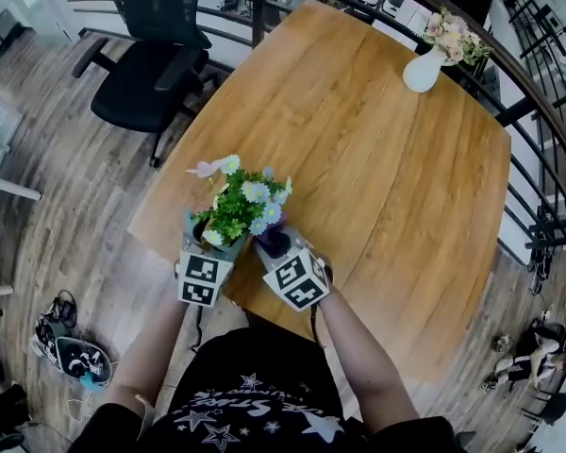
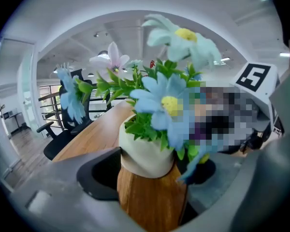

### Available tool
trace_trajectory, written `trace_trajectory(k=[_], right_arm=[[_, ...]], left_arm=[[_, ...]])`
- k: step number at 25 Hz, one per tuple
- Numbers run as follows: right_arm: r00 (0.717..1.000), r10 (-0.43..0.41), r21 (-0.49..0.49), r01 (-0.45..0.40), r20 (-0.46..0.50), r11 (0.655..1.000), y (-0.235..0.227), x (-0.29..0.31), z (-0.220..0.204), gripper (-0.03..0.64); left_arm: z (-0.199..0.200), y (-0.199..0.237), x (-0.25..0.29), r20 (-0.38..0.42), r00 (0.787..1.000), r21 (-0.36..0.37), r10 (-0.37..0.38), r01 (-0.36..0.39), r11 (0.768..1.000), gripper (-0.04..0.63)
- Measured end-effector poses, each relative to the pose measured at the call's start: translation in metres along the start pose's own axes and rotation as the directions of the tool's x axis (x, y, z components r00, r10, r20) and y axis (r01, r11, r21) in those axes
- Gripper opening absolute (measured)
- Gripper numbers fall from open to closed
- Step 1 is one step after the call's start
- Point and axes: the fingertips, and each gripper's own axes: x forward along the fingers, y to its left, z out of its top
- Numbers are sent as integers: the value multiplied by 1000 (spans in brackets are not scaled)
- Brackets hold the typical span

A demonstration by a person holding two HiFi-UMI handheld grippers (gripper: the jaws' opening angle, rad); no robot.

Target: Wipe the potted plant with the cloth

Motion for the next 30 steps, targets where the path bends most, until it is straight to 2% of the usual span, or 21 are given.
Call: trace_trajectory(k=[4,8,13,16,19,22,24,26,28,30], right_arm=[[999,32,-35,-33,-6,999,13,1,2,87],[999,49,-71,-50,-20,996,18,3,1,87],[999,50,-36,-50,-6,998,16,-2,0,87],[1000,25,10,-25,8,1000,15,-6,-1,87],[1000,6,51,-7,16,999,8,-11,-3,87],[1000,-4,75,3,17,997,0,-16,-9,87],[1000,-14,93,13,13,996,-7,-20,-13,87],[1000,-28,107,26,10,994,-13,-23,-16,87],[999,-38,116,36,8,993,-17,-25,-17,87],[999,-40,125,38,6,991,-19,-27,-16,87]], left_arm=[[2,-2,0,-1,1000,13,3,-3,1000,371],[0,-6,0,-7,1000,45,-3,3,999,324],[1,-12,-2,-1,1000,34,-14,14,999,309],[-3,-15,-6,-5,998,24,-55,55,998,308],[-6,-16,-12,-13,992,30,-127,127,991,310],[-9,-10,-22,-26,979,40,-201,202,979,334],[-10,-2,-27,-22,971,53,-239,240,969,392],[-8,6,-28,-8,961,102,-275,275,956,439],[-3,9,-28,-17,945,164,-328,326,931,478],[6,9,-27,-37,922,225,-386,384,896,495]])
